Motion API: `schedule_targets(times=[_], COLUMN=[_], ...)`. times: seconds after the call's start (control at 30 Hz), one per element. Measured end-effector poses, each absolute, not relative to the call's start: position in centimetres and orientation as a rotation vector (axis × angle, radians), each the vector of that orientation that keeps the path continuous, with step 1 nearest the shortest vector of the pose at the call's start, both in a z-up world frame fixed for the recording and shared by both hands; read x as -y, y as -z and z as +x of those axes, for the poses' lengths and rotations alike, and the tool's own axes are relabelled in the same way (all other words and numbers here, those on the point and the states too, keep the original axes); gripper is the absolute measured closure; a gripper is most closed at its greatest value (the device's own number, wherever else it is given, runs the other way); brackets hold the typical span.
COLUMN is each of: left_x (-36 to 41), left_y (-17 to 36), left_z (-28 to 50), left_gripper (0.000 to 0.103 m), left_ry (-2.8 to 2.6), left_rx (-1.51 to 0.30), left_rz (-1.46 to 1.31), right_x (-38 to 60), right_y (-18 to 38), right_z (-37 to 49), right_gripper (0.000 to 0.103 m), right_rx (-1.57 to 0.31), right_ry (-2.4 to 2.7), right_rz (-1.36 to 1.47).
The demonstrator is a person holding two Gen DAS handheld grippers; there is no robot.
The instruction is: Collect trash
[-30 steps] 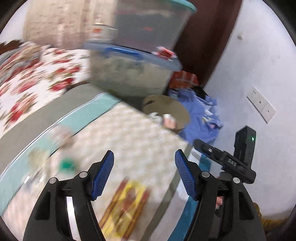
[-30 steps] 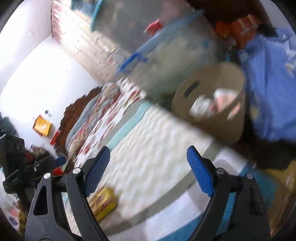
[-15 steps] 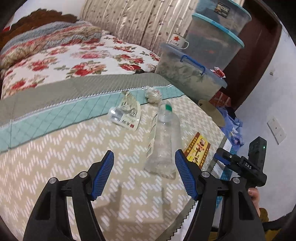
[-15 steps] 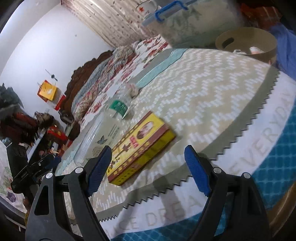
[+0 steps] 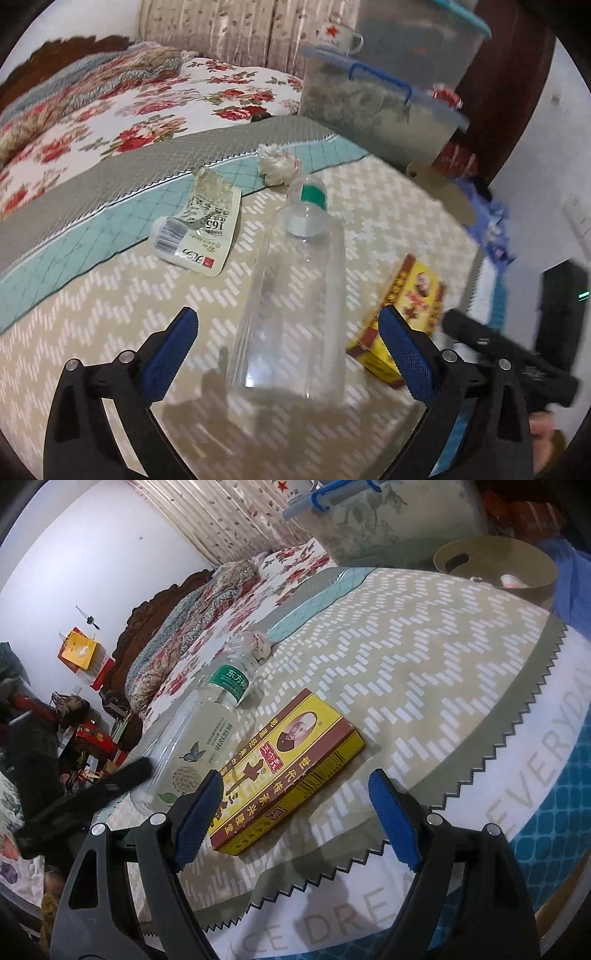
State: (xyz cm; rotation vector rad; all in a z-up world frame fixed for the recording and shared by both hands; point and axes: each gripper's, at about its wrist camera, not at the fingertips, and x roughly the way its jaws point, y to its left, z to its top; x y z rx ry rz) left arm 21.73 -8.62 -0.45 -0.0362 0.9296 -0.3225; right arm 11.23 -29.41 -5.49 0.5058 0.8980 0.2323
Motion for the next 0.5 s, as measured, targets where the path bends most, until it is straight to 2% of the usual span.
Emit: schedule_targets(times=[0.03,0.07,0.23,0.5], left_x=[9.0,9.1,8.1,1.8], left_y=[1.1,1.5,1.8,1.4], left_z=[22.0,22.3,21.0,13.4], left_gripper=[0.023,0.042,0.043,0.043], left_ry=[0.314,0.321,0.344,0.343], left_rx=[-0.94,-0.96,-0.986,-1.0], left_rz=[-0.014,-0.007,0.0,-0.042], right_x=[29.4,29.4,29.3,30.6], right_y=[5.4,5.4,5.1,4.7], right_z=[11.3,11.3,11.3,13.5], right_gripper=[0.022,0.022,0.022,0.025], right_rx=[-0.898,-0.898,-0.886,-0.862], right_ry=[-0.23,-0.229,-0.214,-0.17], right_rz=[0.505,0.503,0.465,0.46])
